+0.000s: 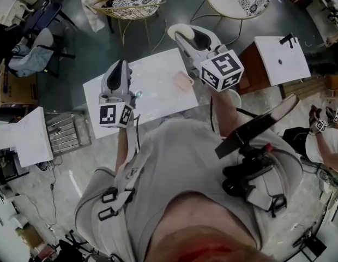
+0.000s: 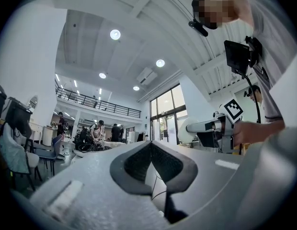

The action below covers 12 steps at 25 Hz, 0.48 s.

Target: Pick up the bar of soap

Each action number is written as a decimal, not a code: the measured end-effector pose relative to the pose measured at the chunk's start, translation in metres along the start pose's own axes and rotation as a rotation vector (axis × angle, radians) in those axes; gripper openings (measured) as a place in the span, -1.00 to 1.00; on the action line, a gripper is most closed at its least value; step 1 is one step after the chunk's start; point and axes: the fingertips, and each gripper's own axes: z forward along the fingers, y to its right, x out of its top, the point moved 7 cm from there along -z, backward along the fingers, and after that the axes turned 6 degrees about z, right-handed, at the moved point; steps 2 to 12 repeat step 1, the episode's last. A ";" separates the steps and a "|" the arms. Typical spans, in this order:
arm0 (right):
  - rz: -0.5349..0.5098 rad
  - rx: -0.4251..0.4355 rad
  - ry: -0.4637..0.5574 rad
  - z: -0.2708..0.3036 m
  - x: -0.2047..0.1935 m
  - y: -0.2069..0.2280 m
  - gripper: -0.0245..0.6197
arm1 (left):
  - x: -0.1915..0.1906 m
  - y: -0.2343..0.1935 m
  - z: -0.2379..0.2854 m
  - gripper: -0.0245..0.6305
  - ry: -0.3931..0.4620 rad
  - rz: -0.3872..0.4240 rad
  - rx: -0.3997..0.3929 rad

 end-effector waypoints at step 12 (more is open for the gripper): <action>-0.001 0.002 -0.003 0.001 -0.001 -0.001 -0.56 | 0.000 -0.001 -0.001 -0.93 0.000 0.000 0.004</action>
